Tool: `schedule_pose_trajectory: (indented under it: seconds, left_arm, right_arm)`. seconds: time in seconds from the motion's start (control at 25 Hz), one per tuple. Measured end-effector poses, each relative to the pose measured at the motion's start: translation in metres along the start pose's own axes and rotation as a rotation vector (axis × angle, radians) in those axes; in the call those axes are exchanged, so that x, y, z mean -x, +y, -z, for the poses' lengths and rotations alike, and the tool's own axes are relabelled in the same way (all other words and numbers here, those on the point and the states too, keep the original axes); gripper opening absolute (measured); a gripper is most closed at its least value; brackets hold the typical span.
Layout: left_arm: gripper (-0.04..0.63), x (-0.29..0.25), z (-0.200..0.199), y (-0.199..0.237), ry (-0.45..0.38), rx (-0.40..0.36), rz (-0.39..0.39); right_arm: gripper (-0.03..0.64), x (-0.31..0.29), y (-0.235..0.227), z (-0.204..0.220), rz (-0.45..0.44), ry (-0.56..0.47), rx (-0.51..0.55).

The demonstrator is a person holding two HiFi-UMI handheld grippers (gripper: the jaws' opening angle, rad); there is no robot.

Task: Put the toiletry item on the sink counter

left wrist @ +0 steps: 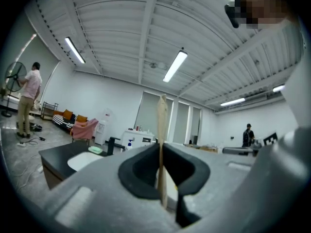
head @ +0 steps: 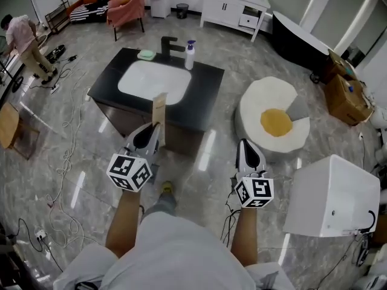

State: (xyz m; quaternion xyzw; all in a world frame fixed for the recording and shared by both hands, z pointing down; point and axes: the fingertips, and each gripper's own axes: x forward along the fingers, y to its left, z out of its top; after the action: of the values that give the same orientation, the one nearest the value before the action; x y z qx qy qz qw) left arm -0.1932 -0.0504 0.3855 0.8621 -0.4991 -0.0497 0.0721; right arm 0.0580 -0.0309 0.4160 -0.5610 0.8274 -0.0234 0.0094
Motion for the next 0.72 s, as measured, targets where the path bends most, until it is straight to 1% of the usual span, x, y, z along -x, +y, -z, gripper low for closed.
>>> schedule_pose_trajectory:
  seconds: [0.24,0.4,0.56,0.72]
  left_arm:
    - [0.017,-0.069,-0.011,0.070,0.024,0.016,0.049]
    - [0.017,-0.110,-0.015,0.109,0.040,0.027,0.087]
    - [0.017,-0.145,-0.018,0.135,0.048,0.038,0.132]
    - [0.017,-0.172,-0.017,0.147,0.057,0.057,0.170]
  right_arm:
    - [0.003,-0.089,-0.003,-0.005,0.046,0.002,-0.005]
    - [0.003,-0.137,-0.004,-0.005,0.085,0.010,-0.001]
    - [0.003,-0.168,-0.009,-0.008,0.132,0.008,0.003]
    - [0.003,-0.184,-0.020,-0.008,0.180,0.015,0.009]
